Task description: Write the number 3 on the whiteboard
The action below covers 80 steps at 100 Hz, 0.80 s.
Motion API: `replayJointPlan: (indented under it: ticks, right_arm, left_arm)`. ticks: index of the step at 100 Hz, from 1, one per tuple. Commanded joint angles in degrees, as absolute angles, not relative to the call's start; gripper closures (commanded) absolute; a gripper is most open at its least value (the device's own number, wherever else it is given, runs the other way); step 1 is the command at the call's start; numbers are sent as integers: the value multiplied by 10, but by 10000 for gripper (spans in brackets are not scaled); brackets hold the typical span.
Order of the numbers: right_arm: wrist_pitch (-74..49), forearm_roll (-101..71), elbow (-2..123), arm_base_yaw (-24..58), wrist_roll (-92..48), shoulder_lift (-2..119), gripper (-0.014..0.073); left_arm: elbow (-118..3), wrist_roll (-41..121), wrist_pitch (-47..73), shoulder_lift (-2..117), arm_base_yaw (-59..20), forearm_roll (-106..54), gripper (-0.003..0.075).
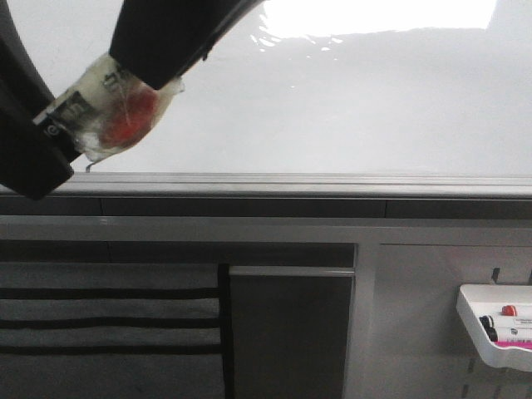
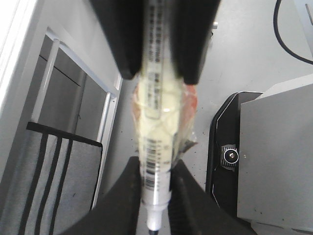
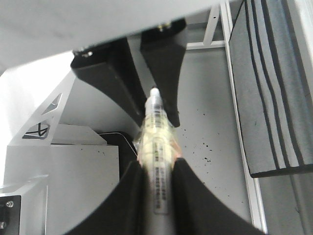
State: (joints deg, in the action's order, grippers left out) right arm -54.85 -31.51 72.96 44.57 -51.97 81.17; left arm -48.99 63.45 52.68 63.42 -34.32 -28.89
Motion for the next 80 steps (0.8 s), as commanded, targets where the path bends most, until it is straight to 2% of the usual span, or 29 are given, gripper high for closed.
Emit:
replayJointPlan:
  ticks: [1, 13, 20, 47, 65, 80]
  right_arm:
    - [-534, -328, 748, 446, -528, 795, 556]
    - [-529, -321, 748, 446, -527, 792, 556]
    - [-520, -310, 748, 443, -512, 780, 556]
    - [-464, -138, 713, 399, -311, 680, 556]
    - [-364, -137, 592, 320, -239, 584, 556]
    - [-314, -138, 496, 276, -211, 523, 555]
  left_arm:
    - [-509, 630, 503, 622, -347, -313, 649]
    - [-510, 611, 474, 609, -347, -316, 414]
    - [-510, 588, 445, 589, -347, -310, 335]
    - [-475, 494, 387, 490, -330, -295, 334]
    - [-416, 427, 308, 441, -266, -295, 335]
    - [-397, 414, 300, 435, -216, -316, 335]
